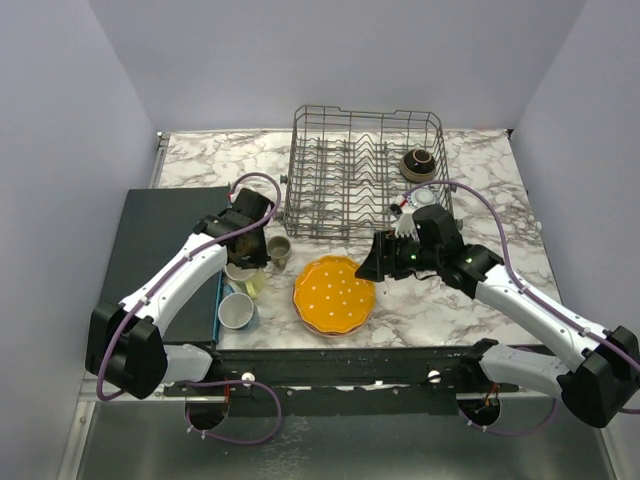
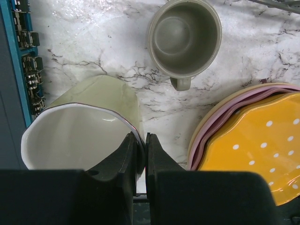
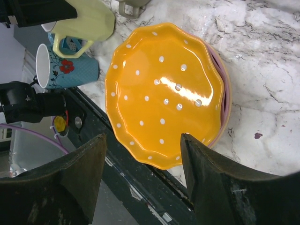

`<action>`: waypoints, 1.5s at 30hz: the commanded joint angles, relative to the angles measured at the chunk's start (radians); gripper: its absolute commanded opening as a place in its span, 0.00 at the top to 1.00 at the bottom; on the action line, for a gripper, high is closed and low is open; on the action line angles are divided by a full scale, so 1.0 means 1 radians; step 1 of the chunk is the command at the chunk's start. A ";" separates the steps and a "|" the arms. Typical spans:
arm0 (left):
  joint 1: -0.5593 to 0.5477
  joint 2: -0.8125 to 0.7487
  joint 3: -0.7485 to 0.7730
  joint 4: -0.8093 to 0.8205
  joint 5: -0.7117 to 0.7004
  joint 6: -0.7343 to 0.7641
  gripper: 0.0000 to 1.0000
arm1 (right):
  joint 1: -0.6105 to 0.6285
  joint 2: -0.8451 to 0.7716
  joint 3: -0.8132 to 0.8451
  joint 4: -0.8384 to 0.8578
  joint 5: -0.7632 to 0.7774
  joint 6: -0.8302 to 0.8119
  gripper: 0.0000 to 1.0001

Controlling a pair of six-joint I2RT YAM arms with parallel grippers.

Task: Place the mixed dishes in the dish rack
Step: Pick up the cup at the center of the board.

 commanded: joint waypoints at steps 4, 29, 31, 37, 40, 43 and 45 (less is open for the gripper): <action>-0.007 -0.024 0.102 -0.042 -0.039 0.025 1.00 | 0.009 0.020 0.026 0.008 0.011 -0.001 0.30; -0.340 0.031 0.410 -0.177 -0.118 0.015 1.00 | 0.010 -0.033 0.102 -0.159 0.210 -0.046 0.30; -0.383 0.055 0.442 -0.181 -0.126 0.010 1.00 | 0.011 -0.052 0.104 -0.184 0.245 -0.038 0.30; -0.523 0.154 0.523 -0.180 -0.179 -0.001 1.00 | 0.011 -0.128 0.098 -0.272 0.370 0.004 0.28; -0.584 0.226 0.581 -0.179 -0.212 -0.001 1.00 | 0.011 -0.176 0.099 -0.321 0.458 0.033 0.27; -0.643 0.299 0.657 -0.178 -0.231 0.005 1.00 | 0.010 -0.231 0.101 -0.368 0.532 0.077 0.26; -0.676 0.348 0.703 -0.173 -0.244 0.009 1.00 | 0.010 -0.268 0.100 -0.396 0.580 0.107 0.26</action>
